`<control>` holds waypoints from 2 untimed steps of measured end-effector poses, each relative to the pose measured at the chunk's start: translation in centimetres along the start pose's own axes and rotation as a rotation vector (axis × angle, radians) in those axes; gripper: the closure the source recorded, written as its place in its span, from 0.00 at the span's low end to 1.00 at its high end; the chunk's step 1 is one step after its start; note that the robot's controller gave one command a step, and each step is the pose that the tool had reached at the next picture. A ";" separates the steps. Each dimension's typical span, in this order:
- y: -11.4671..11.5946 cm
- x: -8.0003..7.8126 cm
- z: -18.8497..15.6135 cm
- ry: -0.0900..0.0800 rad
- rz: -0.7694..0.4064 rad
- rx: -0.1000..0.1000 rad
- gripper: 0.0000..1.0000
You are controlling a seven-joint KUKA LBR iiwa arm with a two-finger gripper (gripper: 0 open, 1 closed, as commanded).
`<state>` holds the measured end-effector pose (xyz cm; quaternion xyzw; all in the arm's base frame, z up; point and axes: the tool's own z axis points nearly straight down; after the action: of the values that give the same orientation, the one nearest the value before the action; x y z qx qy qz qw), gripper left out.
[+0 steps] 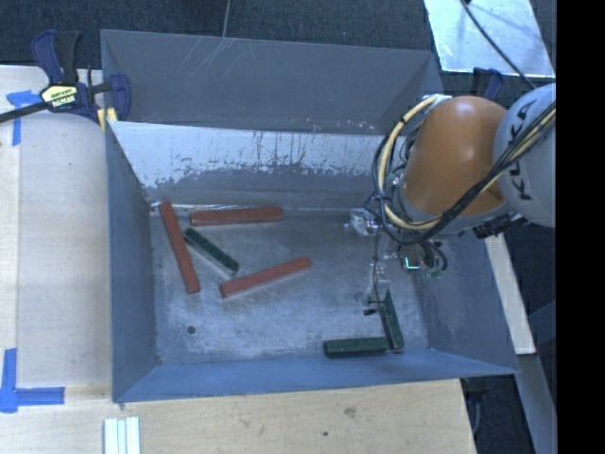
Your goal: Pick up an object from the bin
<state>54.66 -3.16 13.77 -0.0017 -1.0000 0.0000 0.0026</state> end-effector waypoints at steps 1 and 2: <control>0.0 -0.2 -0.5 -0.009 -0.001 0.001 0.00; 6.7 -1.6 5.0 -0.012 -0.008 0.000 0.00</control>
Offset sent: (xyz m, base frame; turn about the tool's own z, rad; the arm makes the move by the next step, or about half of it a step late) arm 0.0168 0.0879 -0.0677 -0.0147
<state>56.23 3.55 8.76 0.0023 -1.0000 -0.0001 -0.0032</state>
